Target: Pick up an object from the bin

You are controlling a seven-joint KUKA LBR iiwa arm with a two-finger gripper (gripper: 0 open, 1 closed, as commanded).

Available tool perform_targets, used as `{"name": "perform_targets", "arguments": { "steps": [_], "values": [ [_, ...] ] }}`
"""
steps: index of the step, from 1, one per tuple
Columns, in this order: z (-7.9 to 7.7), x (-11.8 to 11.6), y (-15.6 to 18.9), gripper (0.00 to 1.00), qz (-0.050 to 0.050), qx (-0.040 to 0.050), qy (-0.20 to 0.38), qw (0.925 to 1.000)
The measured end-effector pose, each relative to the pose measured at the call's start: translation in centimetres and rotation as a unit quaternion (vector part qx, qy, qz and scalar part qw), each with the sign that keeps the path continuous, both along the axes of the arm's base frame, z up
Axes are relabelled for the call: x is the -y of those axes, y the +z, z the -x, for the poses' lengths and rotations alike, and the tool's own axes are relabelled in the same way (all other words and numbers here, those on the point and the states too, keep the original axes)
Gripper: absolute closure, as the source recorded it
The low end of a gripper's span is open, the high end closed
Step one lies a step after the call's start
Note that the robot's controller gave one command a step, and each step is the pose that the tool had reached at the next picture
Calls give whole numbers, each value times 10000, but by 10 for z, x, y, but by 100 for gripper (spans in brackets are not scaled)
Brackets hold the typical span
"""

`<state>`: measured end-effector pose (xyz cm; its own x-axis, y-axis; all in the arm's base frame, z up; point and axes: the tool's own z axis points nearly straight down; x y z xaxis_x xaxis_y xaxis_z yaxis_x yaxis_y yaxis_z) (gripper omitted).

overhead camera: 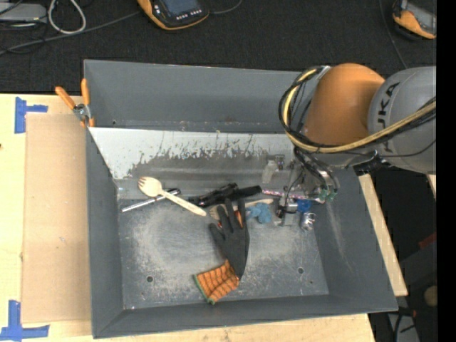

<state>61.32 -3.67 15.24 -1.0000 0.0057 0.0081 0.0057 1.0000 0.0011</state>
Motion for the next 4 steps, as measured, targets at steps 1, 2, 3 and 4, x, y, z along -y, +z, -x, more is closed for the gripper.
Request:
{"name": "perform_targets", "arguments": {
  "steps": [1, 2, 3, 4],
  "values": [
    [-2, 0, 5, 0, 3, 39, 4, 10000],
    [-8, -30, -61, 0, 5, 47, -1000, 9950],
    [-8, -39, -82, 0, 7, 34, -1155, 9933],
    [54, -62, -82, 0, 12, 19, -1947, 9809]
  ]
}}
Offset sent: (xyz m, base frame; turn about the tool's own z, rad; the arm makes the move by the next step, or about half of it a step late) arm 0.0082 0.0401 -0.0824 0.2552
